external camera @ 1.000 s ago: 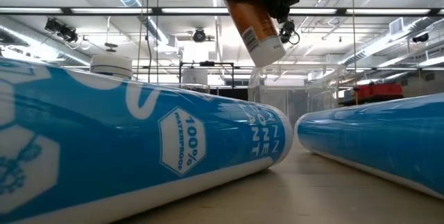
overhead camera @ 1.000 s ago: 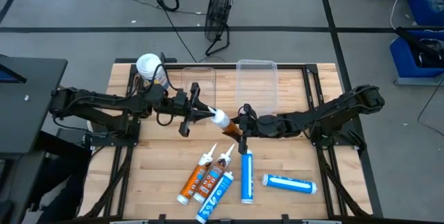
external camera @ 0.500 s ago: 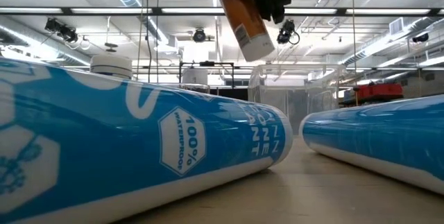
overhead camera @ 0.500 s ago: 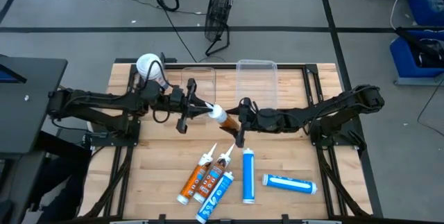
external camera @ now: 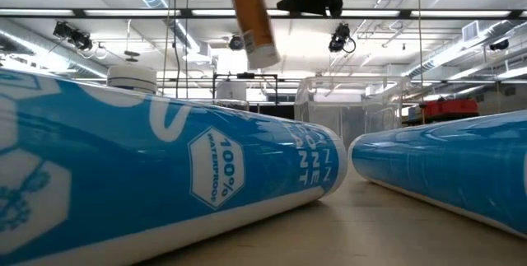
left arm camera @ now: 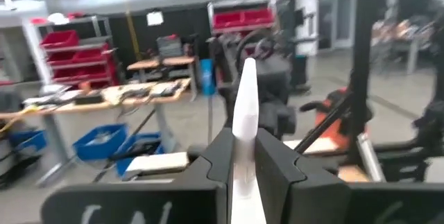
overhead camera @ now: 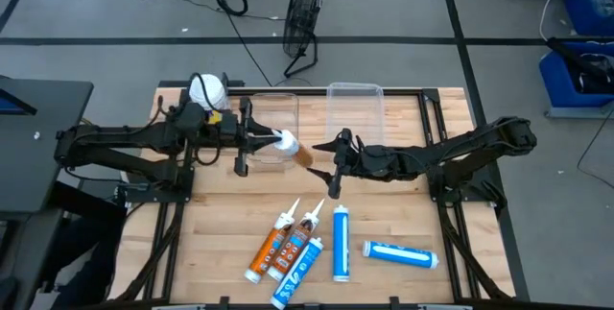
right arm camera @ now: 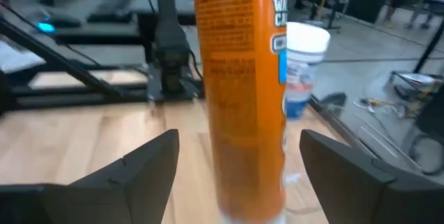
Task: Pick & place silicon tubes, Sealant and Lysol wipes
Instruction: Put the top right orange sealant into the left transparent bin
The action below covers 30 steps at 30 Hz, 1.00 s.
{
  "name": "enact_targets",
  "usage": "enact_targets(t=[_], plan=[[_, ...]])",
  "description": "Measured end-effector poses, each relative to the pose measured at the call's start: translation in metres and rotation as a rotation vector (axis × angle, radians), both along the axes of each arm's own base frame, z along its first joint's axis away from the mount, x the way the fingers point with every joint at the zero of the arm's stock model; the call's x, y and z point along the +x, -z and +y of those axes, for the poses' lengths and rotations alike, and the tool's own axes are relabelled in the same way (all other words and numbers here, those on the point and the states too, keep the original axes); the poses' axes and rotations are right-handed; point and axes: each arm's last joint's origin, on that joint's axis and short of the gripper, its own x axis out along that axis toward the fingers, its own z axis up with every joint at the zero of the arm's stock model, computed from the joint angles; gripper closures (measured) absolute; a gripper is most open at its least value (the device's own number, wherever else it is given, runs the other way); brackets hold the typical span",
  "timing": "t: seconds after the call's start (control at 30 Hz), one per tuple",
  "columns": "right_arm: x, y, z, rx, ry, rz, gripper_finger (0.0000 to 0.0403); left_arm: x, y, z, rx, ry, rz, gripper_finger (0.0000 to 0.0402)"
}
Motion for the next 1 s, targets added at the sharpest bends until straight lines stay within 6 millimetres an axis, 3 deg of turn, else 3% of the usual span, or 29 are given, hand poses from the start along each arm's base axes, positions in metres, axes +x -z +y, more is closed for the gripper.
enact_targets(t=[0.57,1.0], plan=[[-0.004,-0.003,0.01,-0.022,-0.011,-0.004,0.0099,-0.016,0.006,0.045,0.01,-0.337,0.098,0.036],[-0.004,-0.003,0.011,-0.023,-0.013,-0.007,0.0099,-0.005,0.031,0.093,-0.032,-0.509,0.221,0.036]])
